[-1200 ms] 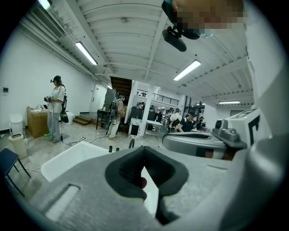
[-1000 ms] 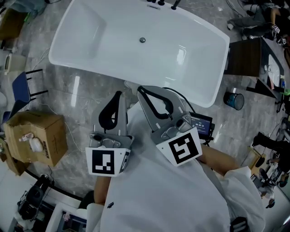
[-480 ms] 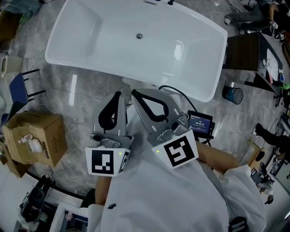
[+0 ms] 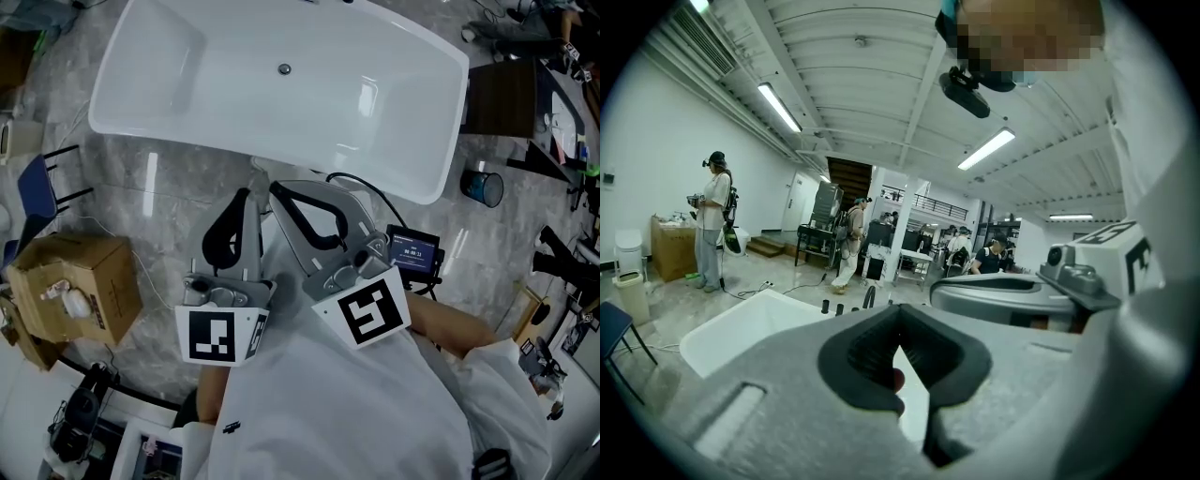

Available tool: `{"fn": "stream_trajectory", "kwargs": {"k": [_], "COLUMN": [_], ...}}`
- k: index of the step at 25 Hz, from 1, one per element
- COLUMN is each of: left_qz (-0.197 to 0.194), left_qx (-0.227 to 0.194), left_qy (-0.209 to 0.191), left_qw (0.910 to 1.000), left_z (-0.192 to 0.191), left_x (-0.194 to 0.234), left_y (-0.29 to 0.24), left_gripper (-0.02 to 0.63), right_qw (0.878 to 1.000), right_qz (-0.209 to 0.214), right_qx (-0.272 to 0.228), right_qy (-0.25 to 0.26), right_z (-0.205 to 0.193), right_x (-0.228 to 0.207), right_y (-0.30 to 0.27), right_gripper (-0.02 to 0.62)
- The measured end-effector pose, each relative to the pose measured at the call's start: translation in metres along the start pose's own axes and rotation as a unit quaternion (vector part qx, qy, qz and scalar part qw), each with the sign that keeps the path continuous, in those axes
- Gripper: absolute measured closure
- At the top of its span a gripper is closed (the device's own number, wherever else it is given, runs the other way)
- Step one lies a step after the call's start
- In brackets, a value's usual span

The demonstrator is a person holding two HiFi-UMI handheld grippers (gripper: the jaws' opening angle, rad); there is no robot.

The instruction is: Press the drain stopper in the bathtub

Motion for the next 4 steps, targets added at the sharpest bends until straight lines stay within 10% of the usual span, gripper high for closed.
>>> {"fn": "stream_trajectory", "kwargs": {"k": [4], "left_qz": [-0.003], "left_qx": [0.001], "left_qy": [0.001], "left_qw": [1.0], "left_z": [-0.0031], "left_x": [0.0022], "left_y": [-0.0003], "left_gripper": [0.601], "right_qw": [1.0], "right_qz": [-0.01], "right_qx": [0.0], "right_qy": [-0.013], "right_z": [-0.0018], "right_x": [-0.0008], "right_y": [-0.0022], "right_gripper": [0.601]}}
Point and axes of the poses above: the fingertips, and each gripper's own axes: y backward along the fingers, x to its left, z out of its top, the point moved 9 cm from there along y, backward along the fingers, and after that the axes turned 4 degrees about -y, right-handed, at the moved point
